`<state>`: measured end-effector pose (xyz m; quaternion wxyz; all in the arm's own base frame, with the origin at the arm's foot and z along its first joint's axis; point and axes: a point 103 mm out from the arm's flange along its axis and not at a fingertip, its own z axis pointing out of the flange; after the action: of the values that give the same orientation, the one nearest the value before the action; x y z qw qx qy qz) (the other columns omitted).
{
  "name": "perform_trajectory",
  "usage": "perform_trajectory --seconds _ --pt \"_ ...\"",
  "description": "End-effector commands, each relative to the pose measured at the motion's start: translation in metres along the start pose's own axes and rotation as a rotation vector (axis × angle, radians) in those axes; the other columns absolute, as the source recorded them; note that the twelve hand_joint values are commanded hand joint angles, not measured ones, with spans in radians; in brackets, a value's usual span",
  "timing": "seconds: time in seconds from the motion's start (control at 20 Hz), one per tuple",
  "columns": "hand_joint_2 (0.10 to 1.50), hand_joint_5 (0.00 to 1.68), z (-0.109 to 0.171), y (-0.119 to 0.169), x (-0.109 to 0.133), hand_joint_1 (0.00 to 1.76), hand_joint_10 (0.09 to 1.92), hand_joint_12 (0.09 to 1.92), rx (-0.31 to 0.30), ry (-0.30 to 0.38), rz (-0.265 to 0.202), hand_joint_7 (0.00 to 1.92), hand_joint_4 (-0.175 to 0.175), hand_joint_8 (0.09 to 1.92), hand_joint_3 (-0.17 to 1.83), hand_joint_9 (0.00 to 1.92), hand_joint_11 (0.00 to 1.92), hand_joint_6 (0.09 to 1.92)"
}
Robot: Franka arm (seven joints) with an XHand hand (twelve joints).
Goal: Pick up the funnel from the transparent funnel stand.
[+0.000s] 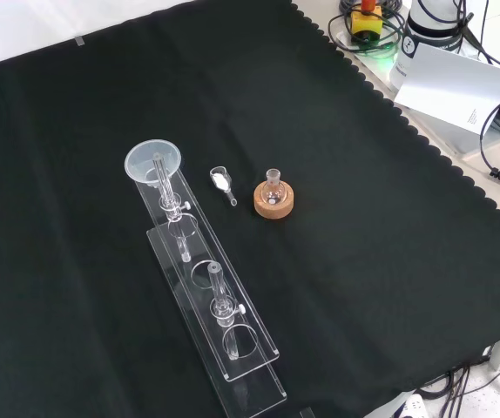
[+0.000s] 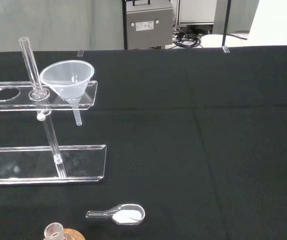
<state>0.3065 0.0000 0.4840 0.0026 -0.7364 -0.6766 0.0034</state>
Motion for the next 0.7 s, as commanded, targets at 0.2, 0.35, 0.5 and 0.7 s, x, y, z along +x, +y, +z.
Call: perform_trajectory --seconds 0.2,0.35,0.5,0.7 --pt "1.13 0.15 -0.001 -0.001 0.001 0.00 0.61 1.35 -0.009 -0.009 0.006 0.01 0.010 0.48 0.48 0.19 0.04 0.09" --pt "1.14 0.16 -0.001 0.000 0.005 0.00 0.61 1.36 -0.010 -0.013 0.007 0.01 0.010 0.48 0.46 0.19 0.04 0.09" --pt "1.14 0.16 0.002 0.001 0.004 0.00 0.61 1.36 -0.007 -0.012 0.016 0.01 0.010 0.48 0.46 0.19 0.04 0.09" --pt "1.15 0.16 0.009 0.003 -0.005 0.00 0.61 1.36 0.000 -0.006 0.045 0.01 0.010 0.48 0.45 0.19 0.04 0.09"
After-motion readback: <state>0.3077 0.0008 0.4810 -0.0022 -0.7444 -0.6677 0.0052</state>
